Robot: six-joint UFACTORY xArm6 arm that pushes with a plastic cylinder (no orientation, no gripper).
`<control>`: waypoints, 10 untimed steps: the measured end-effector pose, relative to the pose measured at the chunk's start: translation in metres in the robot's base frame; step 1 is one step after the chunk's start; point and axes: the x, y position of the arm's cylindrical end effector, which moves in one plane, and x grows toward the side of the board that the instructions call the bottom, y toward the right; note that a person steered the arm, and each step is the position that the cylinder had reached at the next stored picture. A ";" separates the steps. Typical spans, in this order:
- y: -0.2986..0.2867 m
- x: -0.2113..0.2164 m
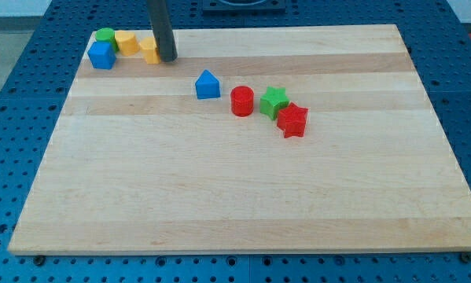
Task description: Move the blue triangle up and left a bit
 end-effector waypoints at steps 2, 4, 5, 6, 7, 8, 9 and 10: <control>-0.035 -0.004; 0.070 -0.003; 0.144 0.030; 0.162 0.077; 0.135 0.100; 0.102 0.107; 0.090 0.094; 0.067 0.072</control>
